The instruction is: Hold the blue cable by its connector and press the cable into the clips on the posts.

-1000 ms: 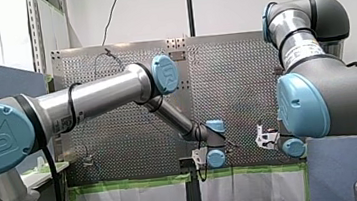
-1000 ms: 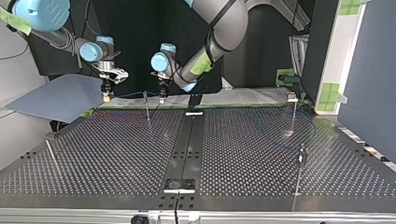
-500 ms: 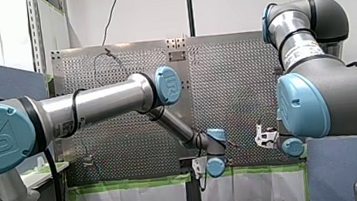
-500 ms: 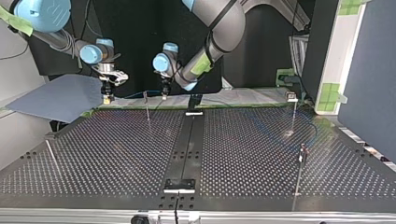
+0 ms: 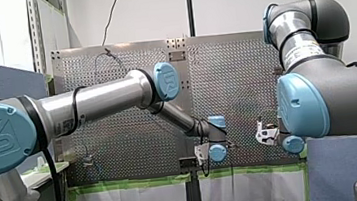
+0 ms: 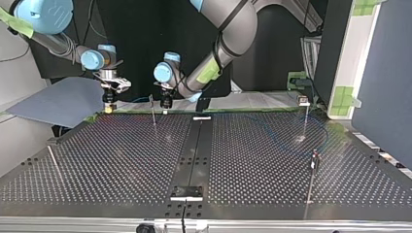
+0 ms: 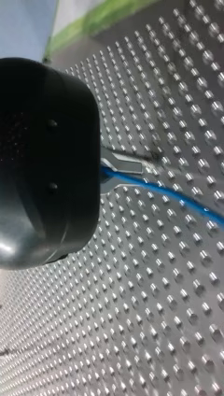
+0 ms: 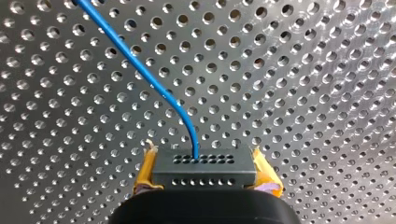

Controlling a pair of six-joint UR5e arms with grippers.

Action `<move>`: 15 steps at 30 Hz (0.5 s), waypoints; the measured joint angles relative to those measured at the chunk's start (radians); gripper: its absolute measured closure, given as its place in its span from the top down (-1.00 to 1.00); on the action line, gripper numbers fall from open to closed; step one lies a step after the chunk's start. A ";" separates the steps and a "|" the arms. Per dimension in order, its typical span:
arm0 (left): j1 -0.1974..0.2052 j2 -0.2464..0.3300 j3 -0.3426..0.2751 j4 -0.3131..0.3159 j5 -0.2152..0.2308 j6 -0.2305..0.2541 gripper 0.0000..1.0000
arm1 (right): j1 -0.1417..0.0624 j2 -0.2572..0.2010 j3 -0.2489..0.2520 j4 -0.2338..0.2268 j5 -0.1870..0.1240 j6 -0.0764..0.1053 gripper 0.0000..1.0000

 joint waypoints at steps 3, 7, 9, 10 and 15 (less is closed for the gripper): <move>0.008 0.001 0.010 -0.011 -0.003 0.000 -1.00 | 0.000 0.010 -0.018 0.009 -0.002 0.004 -1.00; 0.019 0.000 0.010 -0.017 -0.003 0.000 -1.00 | 0.003 0.037 -0.048 0.035 -0.004 0.001 -1.00; 0.024 0.001 0.008 -0.019 -0.002 0.001 -1.00 | 0.006 0.051 -0.065 0.051 -0.007 -0.005 -1.00; 0.026 0.001 0.008 -0.020 -0.001 0.001 -1.00 | 0.007 0.055 -0.073 0.058 -0.010 -0.006 -1.00; 0.032 0.001 0.009 -0.024 0.014 0.002 -1.00 | 0.010 0.064 -0.112 0.092 -0.036 -0.007 -1.00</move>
